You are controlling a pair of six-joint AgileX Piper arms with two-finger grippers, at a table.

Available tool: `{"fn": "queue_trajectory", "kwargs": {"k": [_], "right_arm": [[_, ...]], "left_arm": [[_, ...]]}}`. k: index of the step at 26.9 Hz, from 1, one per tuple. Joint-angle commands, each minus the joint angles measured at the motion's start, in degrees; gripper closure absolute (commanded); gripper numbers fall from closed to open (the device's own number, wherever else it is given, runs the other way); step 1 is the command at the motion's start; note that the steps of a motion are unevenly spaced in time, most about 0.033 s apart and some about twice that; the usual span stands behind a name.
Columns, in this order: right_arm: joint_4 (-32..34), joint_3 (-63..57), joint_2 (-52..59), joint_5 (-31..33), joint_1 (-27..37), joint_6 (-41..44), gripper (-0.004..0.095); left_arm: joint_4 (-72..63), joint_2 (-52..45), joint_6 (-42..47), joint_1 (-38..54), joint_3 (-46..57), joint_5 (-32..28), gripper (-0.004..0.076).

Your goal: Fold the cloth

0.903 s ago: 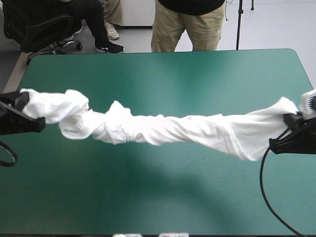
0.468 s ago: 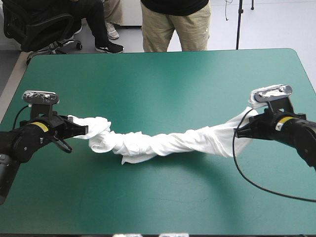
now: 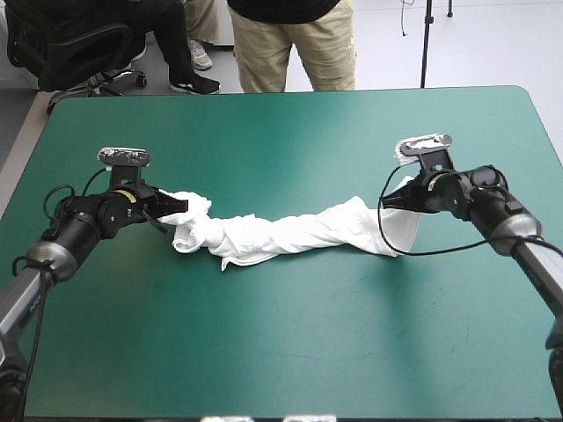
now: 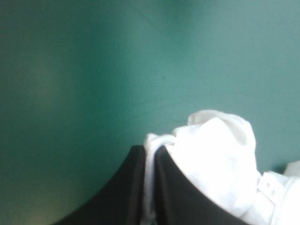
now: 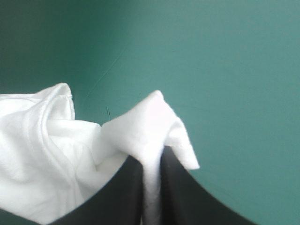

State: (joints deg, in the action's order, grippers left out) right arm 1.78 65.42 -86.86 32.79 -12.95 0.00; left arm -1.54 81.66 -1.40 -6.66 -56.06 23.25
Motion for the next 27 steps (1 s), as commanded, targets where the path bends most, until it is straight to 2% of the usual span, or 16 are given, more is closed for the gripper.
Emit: {"fn": "queue_trajectory", "kwargs": {"k": [1, 4, 5, 7, 11, 12, 16, 22, 25, 27], "right_arm": [[0.6, 4.0, -1.9, -3.2, 0.4, 0.0, 0.058], [0.9, 5.7, -2.8, -4.2, 0.4, 0.0, 0.0374], [1.1, 6.3, -2.8, -4.6, 0.4, 0.0, 0.0351], [2.4, 8.2, -2.6, -4.0, 0.8, 0.0, 0.0345], [4.0, 12.5, -1.4, -0.6, 1.7, 0.0, 0.0349], [4.2, 14.1, -0.2, 0.7, 2.4, 0.0, 0.0349], [4.1, 15.5, 3.6, 4.0, 2.7, 0.0, 0.0349], [2.4, 15.8, 11.4, 16.1, 2.7, 0.0, 0.0353], [2.1, 15.8, 16.0, 21.9, 2.6, 0.0, 0.0373], [2.1, 15.8, 17.8, 22.4, 2.6, -0.7, 0.0374]], "left_arm": [[-0.4, 2.3, 0.4, -0.1, -2.9, -4.7, 0.0543], [-0.2, 5.4, 0.4, -0.1, -5.6, -5.1, 0.0311], [0.1, 6.3, 0.4, -0.1, -6.8, -5.1, 0.0252], [1.5, 7.4, 0.6, -0.1, -9.9, -4.2, 0.0203], [1.5, 7.1, -0.5, -0.1, -16.5, 1.8, 0.0216], [1.5, 6.5, -0.9, -0.1, -19.4, 5.6, 0.0216], [1.1, 4.2, -3.5, -0.1, -22.8, 14.8, 0.0217], [-3.9, -1.3, -9.2, -0.1, -21.4, 30.7, 0.0274], [-11.0, -5.3, -11.8, -0.1, -15.1, 31.8, 0.0277], [-13.7, -5.9, -13.8, -0.1, -10.7, 31.3, 0.0277]]}}
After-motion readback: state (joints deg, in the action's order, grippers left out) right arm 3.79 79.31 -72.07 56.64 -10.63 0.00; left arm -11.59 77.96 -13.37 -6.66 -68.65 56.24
